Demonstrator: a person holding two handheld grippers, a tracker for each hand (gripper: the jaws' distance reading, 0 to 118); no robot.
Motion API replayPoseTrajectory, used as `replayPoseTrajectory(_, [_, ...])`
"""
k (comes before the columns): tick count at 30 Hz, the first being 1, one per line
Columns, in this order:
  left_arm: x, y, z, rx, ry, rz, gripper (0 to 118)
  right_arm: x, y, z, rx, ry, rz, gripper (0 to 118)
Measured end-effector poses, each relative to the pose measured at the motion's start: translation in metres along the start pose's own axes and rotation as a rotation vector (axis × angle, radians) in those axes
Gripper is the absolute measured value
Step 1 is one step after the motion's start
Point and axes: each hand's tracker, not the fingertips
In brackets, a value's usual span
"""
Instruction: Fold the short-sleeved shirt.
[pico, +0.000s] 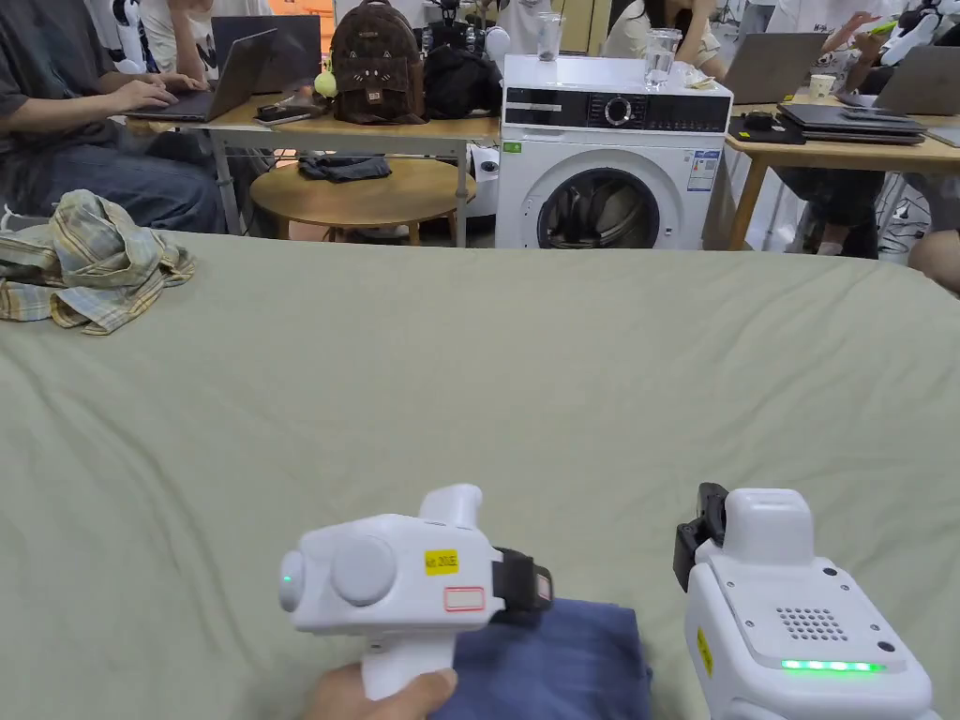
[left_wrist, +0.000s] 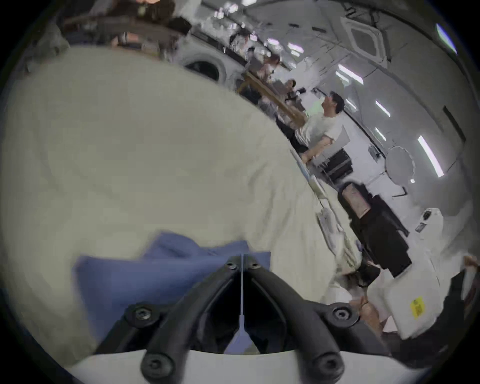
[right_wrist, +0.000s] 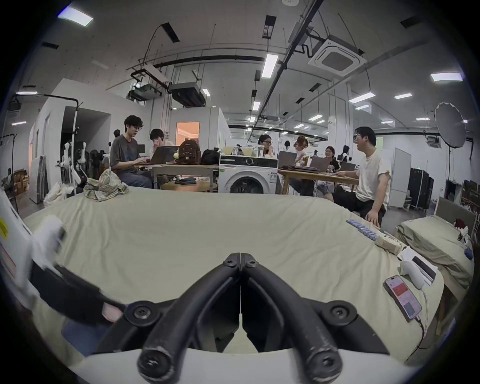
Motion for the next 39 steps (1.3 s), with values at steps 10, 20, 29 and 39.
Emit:
replayPoseTrajectory(10, [-0.036, -0.005, 0.095, 0.483, 0.369, -0.203, 0, -0.017, 0.013, -0.010, 0.031, 0.022, -0.024, 0])
replayPoseTrajectory(20, [-0.040, -0.034, 0.125, 0.834, 0.613, -0.378, 0, -0.025, 0.025, -0.004, 0.072, 0.036, -0.025, 0])
replayPoseTrajectory(29, [-0.045, -0.047, 0.133, 0.825, 0.628, -0.379, 0, -0.029, -0.005, 0.030, -0.057, 0.101, -0.009, 0])
replayPoseTrajectory(39, [-0.048, -0.047, 0.124, 0.719, 0.609, -0.343, 0, -0.045, -0.080, -0.009, -0.577, 0.162, 0.002, 0])
